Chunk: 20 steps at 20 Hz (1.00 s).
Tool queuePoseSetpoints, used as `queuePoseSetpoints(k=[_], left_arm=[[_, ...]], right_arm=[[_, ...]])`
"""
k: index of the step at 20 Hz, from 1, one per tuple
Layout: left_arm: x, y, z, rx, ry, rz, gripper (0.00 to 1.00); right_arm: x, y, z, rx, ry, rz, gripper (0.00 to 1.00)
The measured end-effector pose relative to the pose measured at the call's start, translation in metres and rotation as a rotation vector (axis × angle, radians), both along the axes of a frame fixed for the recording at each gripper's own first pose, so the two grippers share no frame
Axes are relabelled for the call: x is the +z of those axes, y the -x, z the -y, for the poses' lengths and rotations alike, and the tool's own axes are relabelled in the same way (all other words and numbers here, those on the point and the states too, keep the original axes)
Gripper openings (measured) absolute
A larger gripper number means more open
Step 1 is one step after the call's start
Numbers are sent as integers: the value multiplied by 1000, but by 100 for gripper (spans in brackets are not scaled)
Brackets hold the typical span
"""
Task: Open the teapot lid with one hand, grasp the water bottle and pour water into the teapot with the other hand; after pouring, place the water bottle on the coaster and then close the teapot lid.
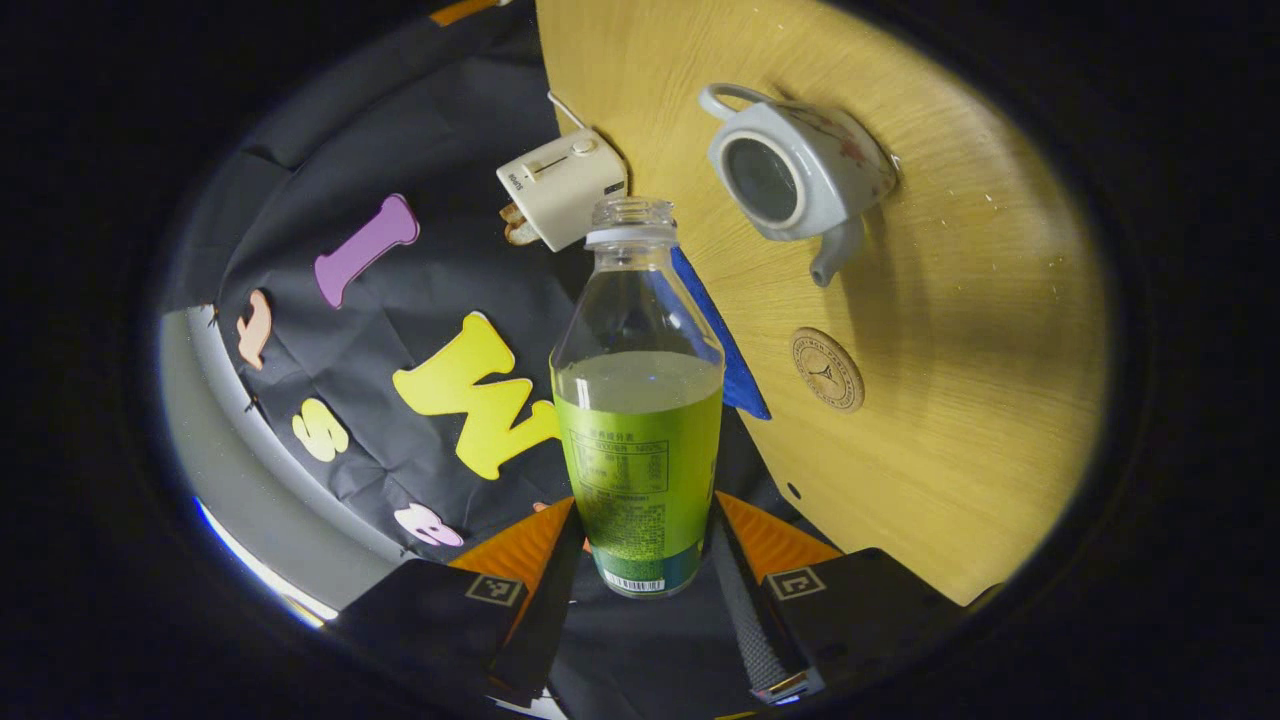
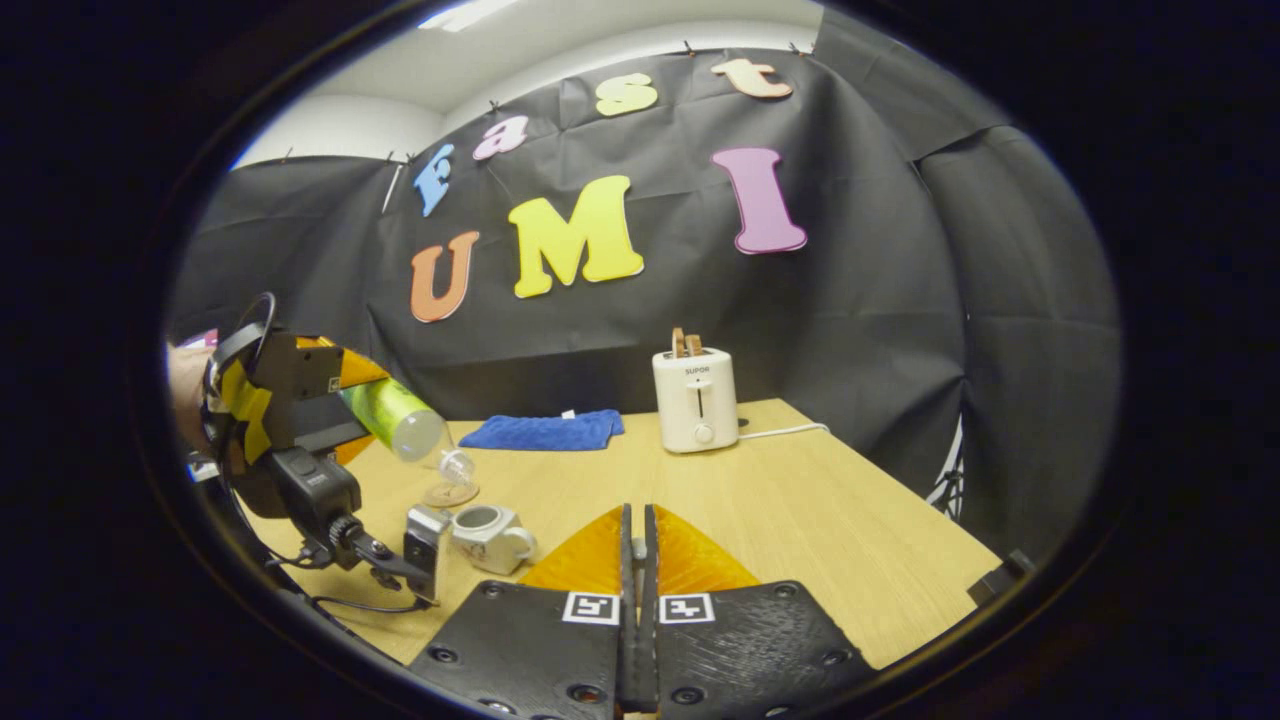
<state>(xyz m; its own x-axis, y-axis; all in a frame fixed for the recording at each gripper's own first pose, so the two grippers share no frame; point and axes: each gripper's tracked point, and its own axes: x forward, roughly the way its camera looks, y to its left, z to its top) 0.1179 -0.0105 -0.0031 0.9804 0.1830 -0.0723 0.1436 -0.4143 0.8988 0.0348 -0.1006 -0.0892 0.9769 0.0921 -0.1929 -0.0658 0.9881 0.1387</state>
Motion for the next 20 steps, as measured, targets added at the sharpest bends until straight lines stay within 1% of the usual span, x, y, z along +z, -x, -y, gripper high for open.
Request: queuePoseSetpoints(k=[1, 2, 5, 6, 7, 9, 12, 13, 14, 16, 18, 20], left_arm=[[-8, 3, -7, 23, 80, 3, 70], [-18, 7, -15, 43, 197, 7, 73], [-53, 19, -31, 138, 602, -31, 73], [-55, 24, -29, 151, 709, -23, 74], [-53, 27, -29, 150, 782, -10, 74], [-51, 29, -38, 174, 929, 16, 74], [-74, 39, -53, 281, 1197, -23, 74], [-79, 43, -52, 297, 1273, -36, 74], [-80, 47, -52, 306, 1330, -33, 74], [-76, 53, -54, 303, 1413, -3, 74], [-75, 49, -56, 303, 1520, 25, 74], [-72, 46, -51, 277, 1637, 32, 74]], right_arm=[[1, 2, 1, -4, 0, 2, 0], [4, 2, 1, -8, -1, 4, 0], [8, 3, -5, -1, -12, 3, 0], [8, 4, -11, 13, -24, -3, 0], [10, 4, -16, 22, -25, -5, 0], [15, 4, -22, 30, -11, 3, 0], [21, 5, -32, 43, 4, 14, 0], [22, 4, -34, 45, 8, 19, 0], [23, 4, -36, 47, 11, 19, 0], [22, 3, -40, 51, 17, 15, 0], [24, 3, -46, 59, 21, 16, 0], [26, 1, -50, 57, 26, 24, 0]])
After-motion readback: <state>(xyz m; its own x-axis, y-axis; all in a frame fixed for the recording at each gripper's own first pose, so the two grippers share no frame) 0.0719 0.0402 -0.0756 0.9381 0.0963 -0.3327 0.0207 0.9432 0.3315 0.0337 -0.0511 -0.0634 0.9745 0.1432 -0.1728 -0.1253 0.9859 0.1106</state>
